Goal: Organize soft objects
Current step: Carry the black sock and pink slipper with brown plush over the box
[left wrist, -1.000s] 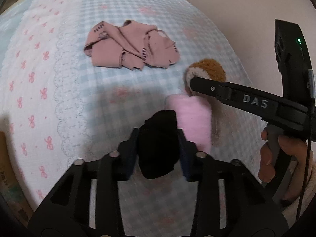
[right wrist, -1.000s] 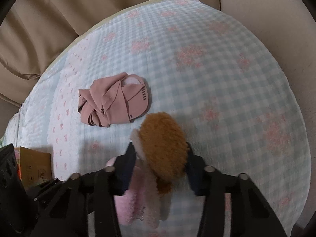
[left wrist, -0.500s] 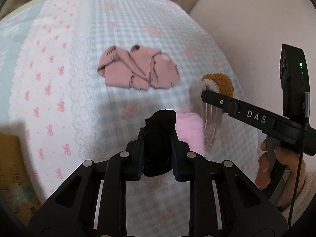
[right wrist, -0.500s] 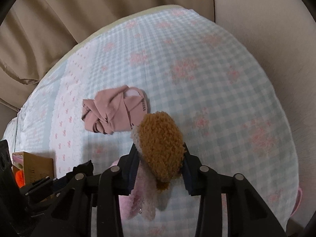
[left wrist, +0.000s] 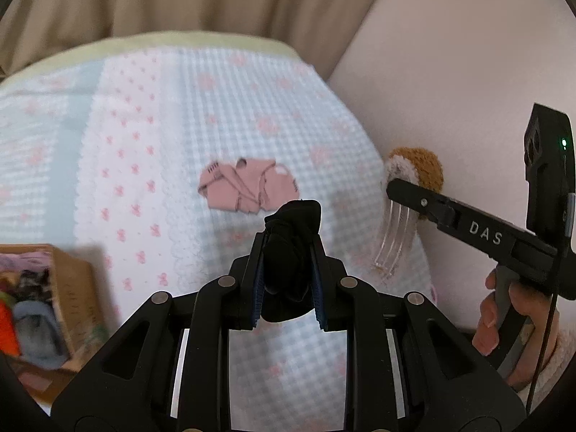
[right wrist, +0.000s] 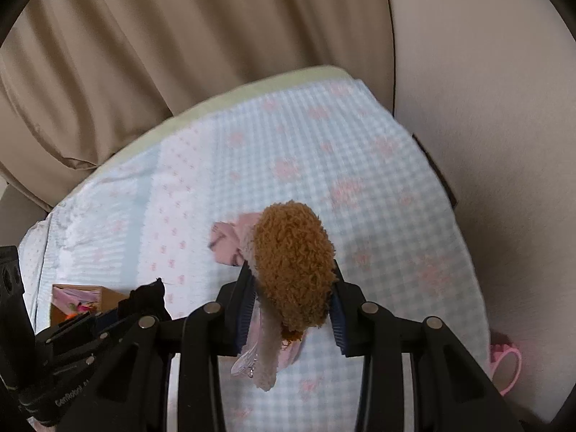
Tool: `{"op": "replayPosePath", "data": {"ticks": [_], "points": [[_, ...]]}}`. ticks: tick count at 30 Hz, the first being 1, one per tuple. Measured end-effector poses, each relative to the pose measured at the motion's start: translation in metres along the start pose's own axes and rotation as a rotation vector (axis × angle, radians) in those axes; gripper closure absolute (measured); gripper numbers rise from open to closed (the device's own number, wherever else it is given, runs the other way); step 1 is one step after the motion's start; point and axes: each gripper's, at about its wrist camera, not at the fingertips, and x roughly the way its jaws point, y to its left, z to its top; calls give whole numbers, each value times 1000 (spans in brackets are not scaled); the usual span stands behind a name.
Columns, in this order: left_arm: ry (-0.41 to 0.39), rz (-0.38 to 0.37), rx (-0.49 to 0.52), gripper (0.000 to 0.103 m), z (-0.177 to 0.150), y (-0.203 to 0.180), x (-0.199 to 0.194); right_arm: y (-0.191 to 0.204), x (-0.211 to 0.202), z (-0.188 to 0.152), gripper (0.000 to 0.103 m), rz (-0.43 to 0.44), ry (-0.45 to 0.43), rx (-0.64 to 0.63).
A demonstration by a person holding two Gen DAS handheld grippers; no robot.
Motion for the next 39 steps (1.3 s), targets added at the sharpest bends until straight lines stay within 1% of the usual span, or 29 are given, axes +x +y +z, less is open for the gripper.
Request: {"op": "replayPosePath", "data": {"ticks": [5, 9, 13, 17, 24, 31, 35, 37, 39], "points": [[-66, 17, -14, 83, 9, -12, -53, 25, -47, 2, 69, 14, -29, -22], [-108, 47, -41, 83, 12, -13, -103, 51, -86, 2, 69, 34, -47, -48], [-141, 96, -77, 83, 8, -2, -144, 85, -116, 2, 69, 79, -58, -74], [-174, 140, -121, 83, 1, 23, -182, 119, -130, -3, 69, 118, -62, -120], [-209, 209, -158, 83, -17, 84, -241, 195, -134, -21, 69, 179, -55, -181], [-187, 246, -178, 83, -34, 171, -286, 272, -118, -44, 69, 212, -28, -161], [-165, 250, -197, 83, -40, 219, -298, 315, -98, -55, 69, 198, 1, -169], [-143, 248, -203, 83, -42, 246, -299, 332, -88, -58, 69, 192, 15, -166], [-123, 248, -205, 83, -42, 265, -294, 350, -75, -63, 69, 180, 32, -168]]}}
